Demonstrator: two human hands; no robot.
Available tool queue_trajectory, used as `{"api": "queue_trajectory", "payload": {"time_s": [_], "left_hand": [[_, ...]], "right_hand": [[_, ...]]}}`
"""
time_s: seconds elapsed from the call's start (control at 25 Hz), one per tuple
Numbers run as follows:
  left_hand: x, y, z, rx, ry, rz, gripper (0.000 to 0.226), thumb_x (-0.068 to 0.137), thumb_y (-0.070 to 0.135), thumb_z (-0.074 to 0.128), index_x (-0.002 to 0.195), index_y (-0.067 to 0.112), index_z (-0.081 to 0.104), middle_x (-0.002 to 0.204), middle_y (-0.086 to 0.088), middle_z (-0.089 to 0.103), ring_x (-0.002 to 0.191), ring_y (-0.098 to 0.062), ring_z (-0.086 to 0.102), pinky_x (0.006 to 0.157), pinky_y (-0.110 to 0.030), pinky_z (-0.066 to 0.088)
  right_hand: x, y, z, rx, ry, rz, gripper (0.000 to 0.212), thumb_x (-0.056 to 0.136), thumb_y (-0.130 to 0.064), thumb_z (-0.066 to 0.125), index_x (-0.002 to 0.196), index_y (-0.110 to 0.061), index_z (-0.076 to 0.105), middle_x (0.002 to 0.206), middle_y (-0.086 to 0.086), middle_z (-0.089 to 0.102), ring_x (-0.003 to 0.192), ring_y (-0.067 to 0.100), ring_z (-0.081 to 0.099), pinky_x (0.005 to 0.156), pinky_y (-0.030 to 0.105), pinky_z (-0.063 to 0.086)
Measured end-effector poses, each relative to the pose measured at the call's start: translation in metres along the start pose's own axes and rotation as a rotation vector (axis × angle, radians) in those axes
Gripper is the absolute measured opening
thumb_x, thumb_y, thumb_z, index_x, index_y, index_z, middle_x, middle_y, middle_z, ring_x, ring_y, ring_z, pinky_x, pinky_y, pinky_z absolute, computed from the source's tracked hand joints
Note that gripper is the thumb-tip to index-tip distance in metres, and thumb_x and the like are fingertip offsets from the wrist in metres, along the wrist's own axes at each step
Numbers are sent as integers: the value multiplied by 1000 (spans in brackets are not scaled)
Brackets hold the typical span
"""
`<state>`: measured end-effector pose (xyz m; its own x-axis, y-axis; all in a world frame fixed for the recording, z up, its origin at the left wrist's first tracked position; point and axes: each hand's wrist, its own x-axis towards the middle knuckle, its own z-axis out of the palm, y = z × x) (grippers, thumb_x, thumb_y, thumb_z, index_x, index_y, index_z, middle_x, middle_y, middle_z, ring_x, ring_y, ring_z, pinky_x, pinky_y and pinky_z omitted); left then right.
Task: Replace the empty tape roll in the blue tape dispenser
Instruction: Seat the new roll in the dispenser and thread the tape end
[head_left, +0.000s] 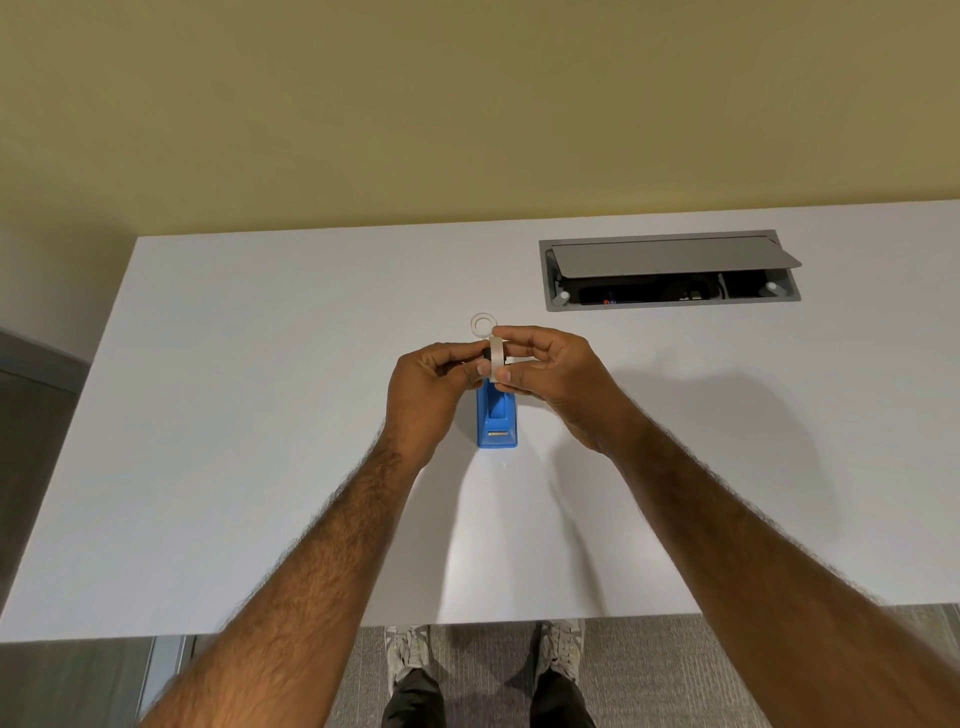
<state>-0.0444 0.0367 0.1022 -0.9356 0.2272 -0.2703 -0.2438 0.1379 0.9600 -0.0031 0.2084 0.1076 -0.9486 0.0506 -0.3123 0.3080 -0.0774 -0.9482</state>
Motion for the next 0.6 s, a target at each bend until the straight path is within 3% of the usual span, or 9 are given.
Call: {"api": "queue_trajectory", "payload": {"time_s": [0.4,0.6], "left_hand": [[6,-3,-10,13,-75,-12,19,87,5,76,104,11,81,100,-8,81,97,-28,77,90,-41,62],[8,-2,-7,-11,-60,-29,15,88,5,74,101,13,78,96,-9,80,87,-23,75,90,-42,62]], "right_hand": [[-3,0,4,5,-13,12,46,84,-5,70,128,-9,59,115,12,71,103,28,69,89,38,58],[-2,-4,5,70,-1,9,47,84,-6,71,130,-7,57,119,10,70,106,26,69,91,38,57]]}}
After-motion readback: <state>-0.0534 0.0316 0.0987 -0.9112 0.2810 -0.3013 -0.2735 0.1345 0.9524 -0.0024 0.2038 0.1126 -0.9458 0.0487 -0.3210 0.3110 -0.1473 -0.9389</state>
